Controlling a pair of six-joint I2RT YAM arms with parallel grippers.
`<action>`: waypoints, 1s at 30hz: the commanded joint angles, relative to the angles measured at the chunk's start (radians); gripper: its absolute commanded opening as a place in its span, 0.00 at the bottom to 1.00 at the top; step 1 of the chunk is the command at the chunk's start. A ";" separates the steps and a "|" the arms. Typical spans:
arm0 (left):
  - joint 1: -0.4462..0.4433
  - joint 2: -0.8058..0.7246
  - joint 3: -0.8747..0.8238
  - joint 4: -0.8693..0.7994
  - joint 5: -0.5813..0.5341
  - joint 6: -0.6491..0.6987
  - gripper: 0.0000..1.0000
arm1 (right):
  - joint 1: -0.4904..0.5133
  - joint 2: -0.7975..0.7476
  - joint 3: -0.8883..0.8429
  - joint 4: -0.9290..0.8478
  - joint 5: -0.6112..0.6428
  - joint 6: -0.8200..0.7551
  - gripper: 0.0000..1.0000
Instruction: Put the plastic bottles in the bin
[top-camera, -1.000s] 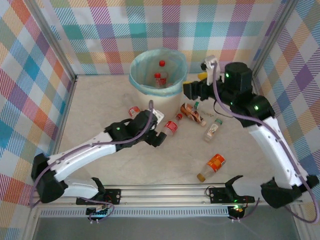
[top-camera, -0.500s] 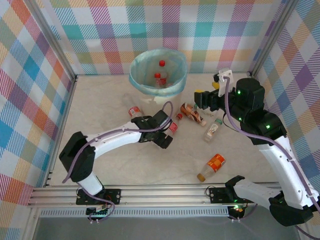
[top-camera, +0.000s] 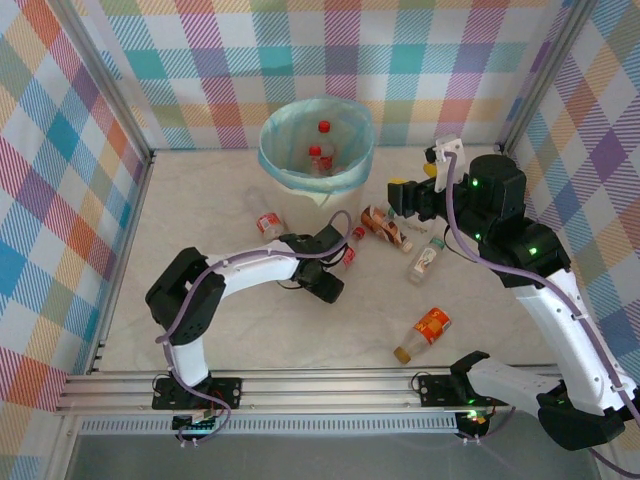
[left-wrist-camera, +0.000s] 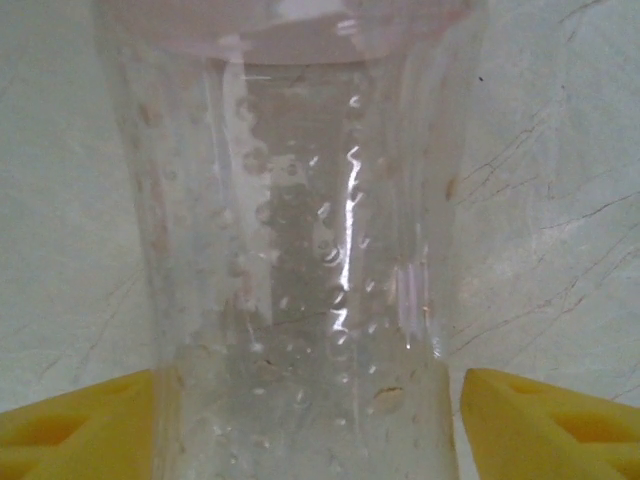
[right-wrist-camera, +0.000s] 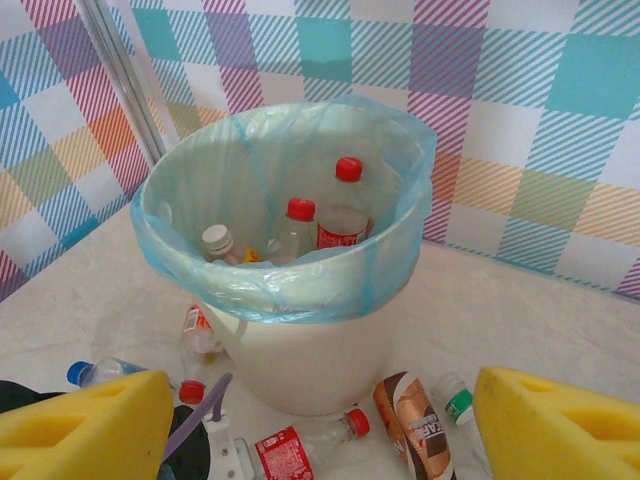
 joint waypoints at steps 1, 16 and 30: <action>0.008 -0.004 0.020 -0.026 0.034 0.008 0.67 | 0.003 -0.019 0.014 0.016 0.012 -0.005 0.79; 0.008 -0.368 -0.196 0.025 0.240 0.134 0.60 | 0.002 -0.019 0.018 0.048 -0.020 -0.002 0.78; 0.007 -0.851 -0.283 0.207 0.373 0.195 0.60 | 0.003 0.062 0.018 0.181 -0.404 0.081 0.79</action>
